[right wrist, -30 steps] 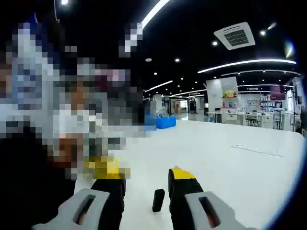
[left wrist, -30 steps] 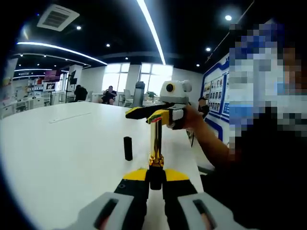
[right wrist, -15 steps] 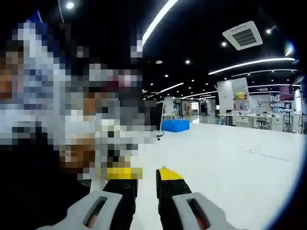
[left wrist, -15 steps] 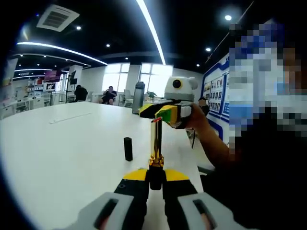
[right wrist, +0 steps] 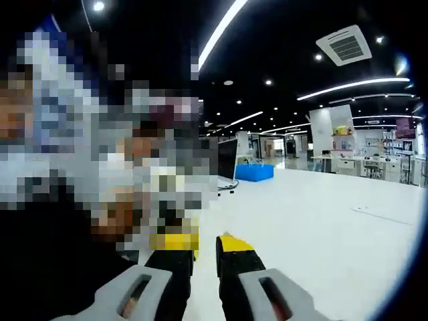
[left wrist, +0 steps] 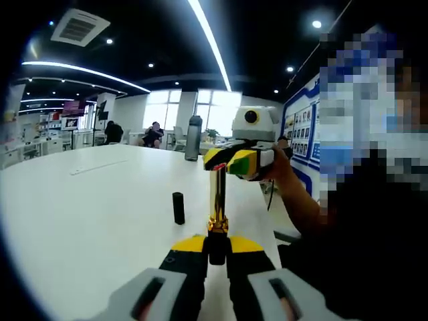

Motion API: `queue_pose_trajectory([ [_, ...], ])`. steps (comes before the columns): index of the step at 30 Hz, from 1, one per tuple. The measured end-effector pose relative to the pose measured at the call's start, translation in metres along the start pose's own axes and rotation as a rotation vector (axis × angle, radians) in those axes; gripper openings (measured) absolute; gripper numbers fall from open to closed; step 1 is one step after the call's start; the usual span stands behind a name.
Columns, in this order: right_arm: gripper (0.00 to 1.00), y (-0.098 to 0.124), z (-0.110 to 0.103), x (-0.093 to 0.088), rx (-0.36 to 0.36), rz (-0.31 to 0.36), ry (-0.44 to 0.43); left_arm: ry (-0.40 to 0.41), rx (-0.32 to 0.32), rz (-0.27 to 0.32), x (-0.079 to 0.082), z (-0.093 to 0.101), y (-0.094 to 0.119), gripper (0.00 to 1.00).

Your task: Unscrew the lipstick cap, remove the lipstick, and put the cap back on the lipstick

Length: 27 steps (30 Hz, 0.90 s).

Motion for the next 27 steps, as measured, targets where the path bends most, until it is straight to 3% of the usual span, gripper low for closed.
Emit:
queue_pose_trajectory([
  [11, 0.14, -0.009, -0.015, 0.0, 0.022, -0.018, 0.008, -0.009, 0.013, 0.013, 0.003, 0.001, -0.001, 0.13],
  [18, 0.14, -0.03, -0.013, -0.008, -0.005, -0.012, -0.011, -0.048, 0.076, 0.031, 0.008, -0.005, -0.006, 0.13],
  [27, 0.13, -0.036, -0.011, -0.007, -0.035, 0.003, -0.008, -0.06, 0.122, 0.062, 0.011, -0.007, -0.011, 0.13],
])
Point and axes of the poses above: the point that each gripper's makers call its tool centre point, and the gripper's own axes: y roughly backward along the fingers, z roughly to its right, x roughly out of its top, the point moved 2 cm from there along y, roughly backward along the fingers, and after that the axes turned 14 degrees about z, right-handed, at the moved point
